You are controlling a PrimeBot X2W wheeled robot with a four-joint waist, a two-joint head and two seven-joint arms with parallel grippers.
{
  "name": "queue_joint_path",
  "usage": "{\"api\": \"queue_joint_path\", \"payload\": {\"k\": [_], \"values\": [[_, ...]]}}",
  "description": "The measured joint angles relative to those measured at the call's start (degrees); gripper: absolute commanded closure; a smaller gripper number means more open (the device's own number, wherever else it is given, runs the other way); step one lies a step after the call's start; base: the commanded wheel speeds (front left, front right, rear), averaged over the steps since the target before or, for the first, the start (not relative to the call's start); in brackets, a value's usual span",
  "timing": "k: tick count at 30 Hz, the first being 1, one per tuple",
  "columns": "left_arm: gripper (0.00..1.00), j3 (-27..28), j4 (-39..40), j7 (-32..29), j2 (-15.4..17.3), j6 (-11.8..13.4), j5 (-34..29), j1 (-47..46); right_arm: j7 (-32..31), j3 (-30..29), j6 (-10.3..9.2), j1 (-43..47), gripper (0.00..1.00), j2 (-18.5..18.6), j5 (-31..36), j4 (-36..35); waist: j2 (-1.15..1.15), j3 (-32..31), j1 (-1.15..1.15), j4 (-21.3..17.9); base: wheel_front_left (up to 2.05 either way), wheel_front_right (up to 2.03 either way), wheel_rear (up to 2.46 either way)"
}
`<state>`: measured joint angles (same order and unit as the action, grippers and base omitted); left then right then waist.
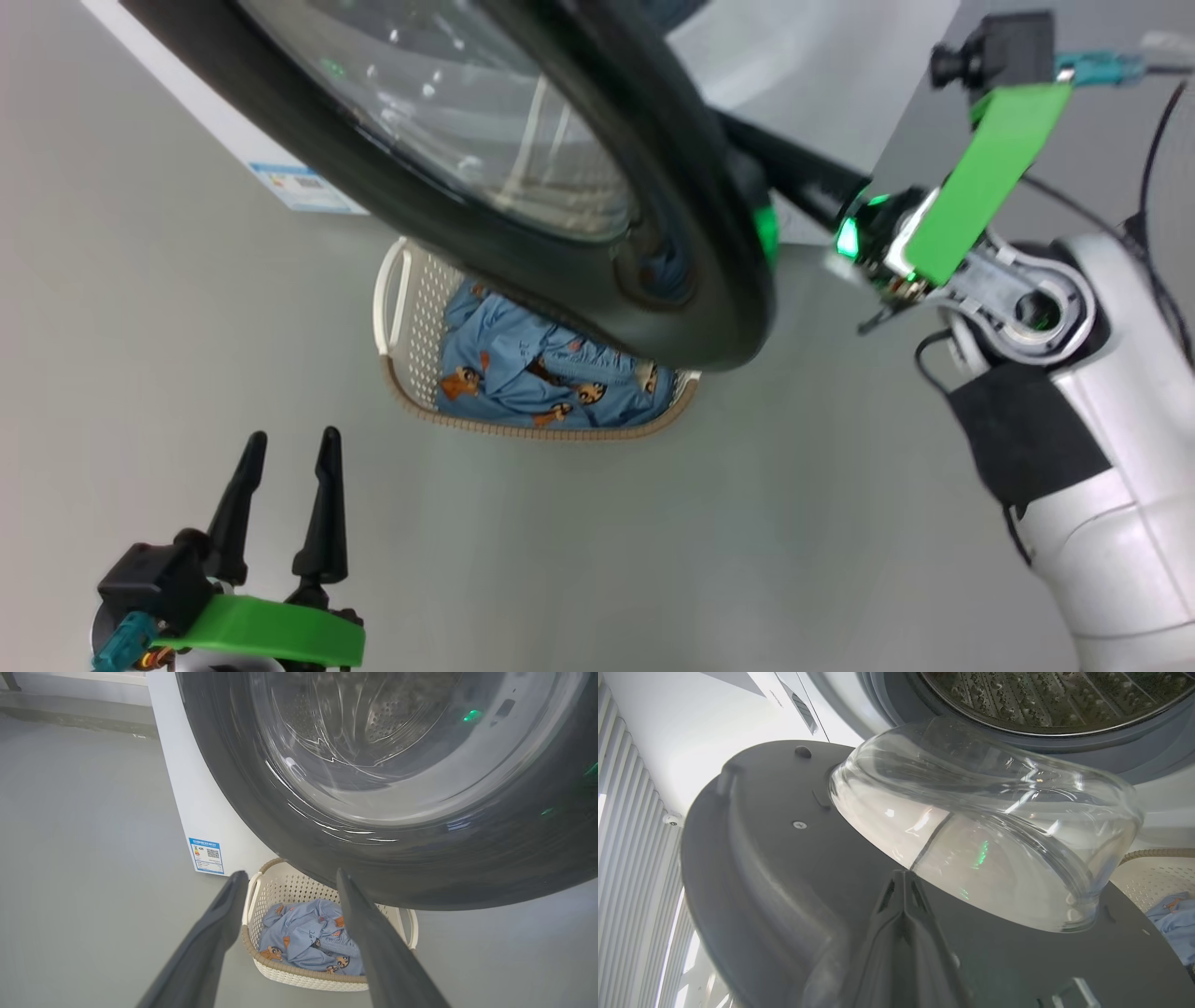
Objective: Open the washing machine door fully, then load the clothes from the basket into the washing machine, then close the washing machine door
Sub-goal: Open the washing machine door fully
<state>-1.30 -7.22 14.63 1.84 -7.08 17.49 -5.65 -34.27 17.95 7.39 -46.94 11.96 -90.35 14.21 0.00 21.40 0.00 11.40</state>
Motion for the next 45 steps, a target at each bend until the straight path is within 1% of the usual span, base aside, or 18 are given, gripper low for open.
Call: {"api": "queue_joint_path", "payload": {"k": [10, 25, 34, 45], "values": [[0.00, -0.01, -0.58, 0.00, 0.03, -0.25, 0.59, 1.31, -0.51, 2.02, 0.00, 5.00, 1.00, -2.47, 0.00, 0.07, 0.00, -4.00, 0.00, -0.74, 0.00, 0.00, 0.00], [0.00, 0.02, -0.68, 0.00, 0.07, -0.24, 1.19, 2.25, -0.49, 5.76, 0.00, 9.34, 1.00, -6.35, -1.16, 0.64, 0.00, -6.36, 0.00, -0.25, 0.00, 0.00, 0.00], [0.00, -0.07, -0.65, 0.00, 0.08, -0.24, 1.51, 2.26, 0.45, 10.16, 0.00, 11.95, 1.00, -6.93, -2.18, 1.07, 0.00, -7.00, 0.00, 0.36, 0.00, 0.00, 0.00], [0.00, -1.02, -0.32, 0.00, 0.08, -0.20, 2.03, 2.25, 5.26, 17.93, 0.00, 11.96, 1.00, -6.90, -6.67, 0.79, 0.00, -6.56, 0.00, 1.94, 0.00, 0.00, 0.00]]}}
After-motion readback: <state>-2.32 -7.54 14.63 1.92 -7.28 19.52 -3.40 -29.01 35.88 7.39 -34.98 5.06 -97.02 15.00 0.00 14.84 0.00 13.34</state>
